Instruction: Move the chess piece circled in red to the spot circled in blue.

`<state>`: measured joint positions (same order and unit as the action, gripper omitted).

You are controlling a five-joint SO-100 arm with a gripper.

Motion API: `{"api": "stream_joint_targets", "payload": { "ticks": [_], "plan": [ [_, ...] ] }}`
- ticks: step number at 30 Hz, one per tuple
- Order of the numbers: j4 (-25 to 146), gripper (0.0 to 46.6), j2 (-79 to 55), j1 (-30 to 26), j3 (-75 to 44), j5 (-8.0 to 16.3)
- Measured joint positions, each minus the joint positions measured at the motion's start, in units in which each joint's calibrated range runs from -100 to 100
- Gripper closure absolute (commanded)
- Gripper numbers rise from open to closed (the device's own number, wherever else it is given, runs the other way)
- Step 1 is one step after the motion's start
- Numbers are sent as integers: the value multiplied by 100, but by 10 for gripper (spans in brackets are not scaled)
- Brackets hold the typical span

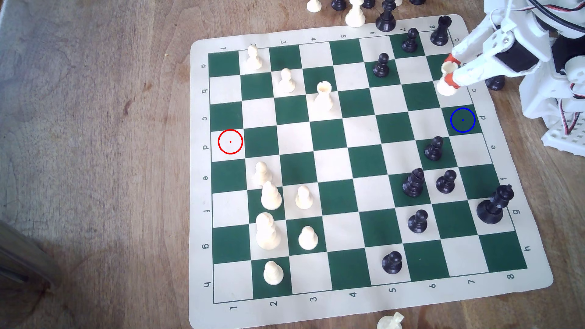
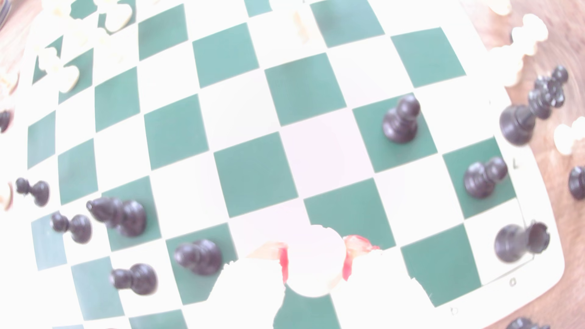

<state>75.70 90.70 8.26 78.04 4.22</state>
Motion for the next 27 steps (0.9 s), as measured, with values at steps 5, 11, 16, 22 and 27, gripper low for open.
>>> {"api": "stream_joint_targets", "payload": {
  "ticks": [5,11,16,22,27],
  "plan": [
    [351,462,436,-221,289,34],
    [629,458,486,-597,380,98],
    [614,459,486,-678,633,98],
    [414,460,486,-745,1003,98],
    [406,460,486,-752,1021,98]
  ]
}}
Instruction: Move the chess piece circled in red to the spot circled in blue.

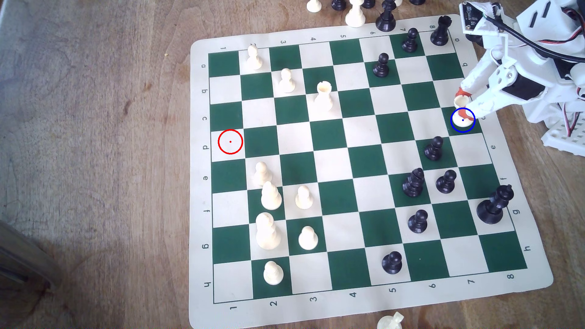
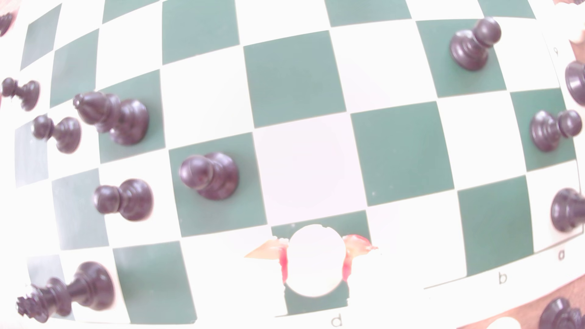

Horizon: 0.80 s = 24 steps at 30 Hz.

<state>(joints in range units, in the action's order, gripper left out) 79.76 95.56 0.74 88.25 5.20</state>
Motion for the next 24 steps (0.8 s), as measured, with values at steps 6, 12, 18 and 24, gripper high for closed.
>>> {"api": "stream_joint_targets", "payload": {
  "ticks": [6,12,18,24],
  "plan": [
    [-167,458,0,-29,172,-59],
    [-167,452,0,-29,181,-122],
    [-159,366,0,-29,190,-176],
    [-183,321,0,-29,190,-156]
  ]
}}
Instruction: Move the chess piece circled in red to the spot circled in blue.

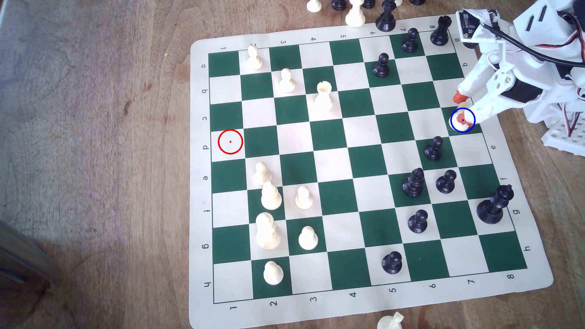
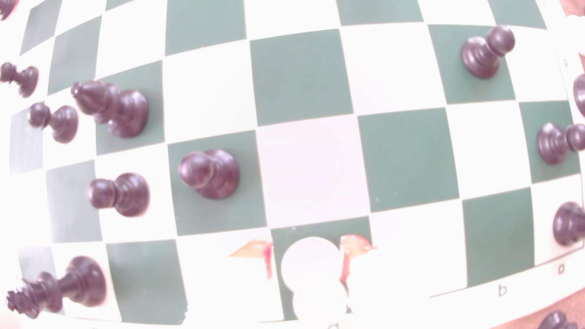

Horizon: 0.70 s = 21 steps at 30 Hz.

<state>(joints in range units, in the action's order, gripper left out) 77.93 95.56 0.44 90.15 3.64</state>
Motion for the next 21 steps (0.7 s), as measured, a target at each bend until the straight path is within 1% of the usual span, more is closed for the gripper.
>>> {"api": "stream_joint_targets", "payload": {
  "ticks": [8,15,18,19,20,21],
  "plan": [
    [-135,311,0,0,0,0],
    [-263,309,0,125,0,0],
    [-406,337,0,192,0,0],
    [-462,380,0,206,0,0],
    [-574,407,0,221,-27,15],
    [-622,458,0,221,-63,29]
  ]
}}
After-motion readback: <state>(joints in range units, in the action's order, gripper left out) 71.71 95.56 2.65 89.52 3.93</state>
